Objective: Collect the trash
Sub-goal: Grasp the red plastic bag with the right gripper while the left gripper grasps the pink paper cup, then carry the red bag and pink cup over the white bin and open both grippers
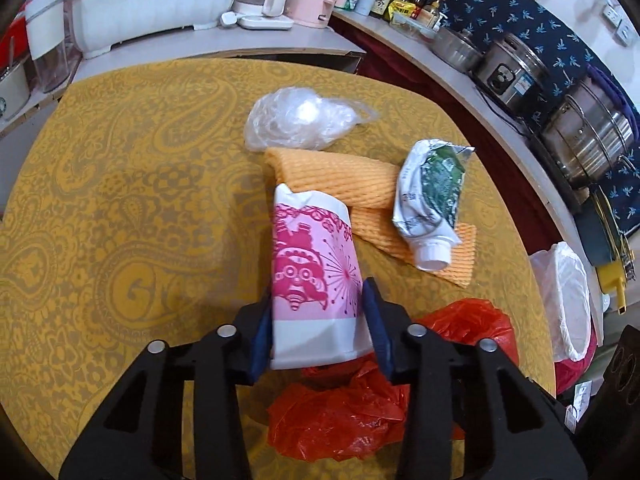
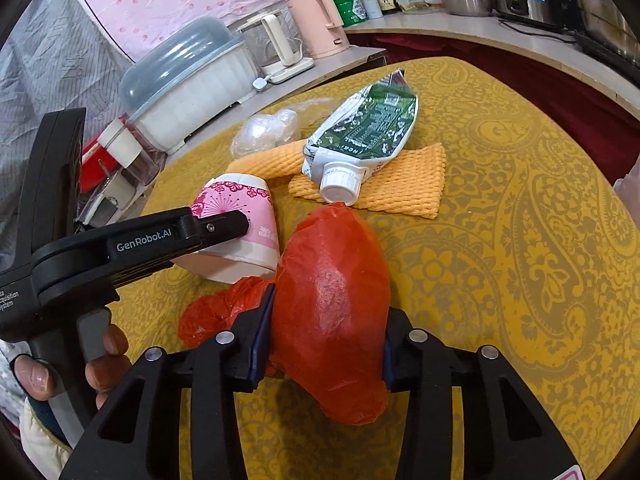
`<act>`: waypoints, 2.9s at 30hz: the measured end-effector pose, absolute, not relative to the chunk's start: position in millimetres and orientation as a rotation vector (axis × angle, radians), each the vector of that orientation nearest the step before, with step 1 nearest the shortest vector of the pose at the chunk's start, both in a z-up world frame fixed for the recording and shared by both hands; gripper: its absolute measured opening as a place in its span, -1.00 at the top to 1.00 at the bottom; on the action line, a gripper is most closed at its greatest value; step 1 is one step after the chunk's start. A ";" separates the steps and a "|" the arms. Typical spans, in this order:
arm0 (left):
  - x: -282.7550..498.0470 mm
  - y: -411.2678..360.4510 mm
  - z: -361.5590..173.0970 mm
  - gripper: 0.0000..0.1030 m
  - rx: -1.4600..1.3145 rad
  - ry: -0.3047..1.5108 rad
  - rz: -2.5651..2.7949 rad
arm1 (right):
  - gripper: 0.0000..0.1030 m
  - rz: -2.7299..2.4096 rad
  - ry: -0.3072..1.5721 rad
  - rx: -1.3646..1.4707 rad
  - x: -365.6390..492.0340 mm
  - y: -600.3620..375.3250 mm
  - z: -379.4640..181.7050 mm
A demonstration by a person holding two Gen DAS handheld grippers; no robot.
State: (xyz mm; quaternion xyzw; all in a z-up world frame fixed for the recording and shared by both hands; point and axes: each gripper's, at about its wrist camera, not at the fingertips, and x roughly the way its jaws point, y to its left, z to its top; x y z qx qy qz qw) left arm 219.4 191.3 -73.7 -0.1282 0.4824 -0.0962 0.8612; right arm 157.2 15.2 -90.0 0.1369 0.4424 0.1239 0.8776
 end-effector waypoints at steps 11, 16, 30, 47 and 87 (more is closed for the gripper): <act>178.8 168.5 -15.7 0.37 -0.209 0.910 -0.224 | 0.24 0.196 0.806 0.338 110.2 -40.4 -47.6; 164.7 145.9 10.2 0.37 -0.174 0.868 -0.260 | 0.24 0.133 0.744 0.371 95.0 -74.3 -30.4; 133.2 34.8 55.2 0.37 -0.036 0.800 -0.428 | 0.24 -0.106 0.552 0.481 35.7 -196.4 12.1; 102.4 -122.8 53.1 0.36 0.110 0.808 -0.687 | 0.23 -0.380 0.408 0.589 -44.7 -330.0 17.2; 184.5 -212.2 15.4 -0.40 0.068 0.872 -0.642 | 0.16 -0.430 0.426 0.616 24.9 -405.5 -8.6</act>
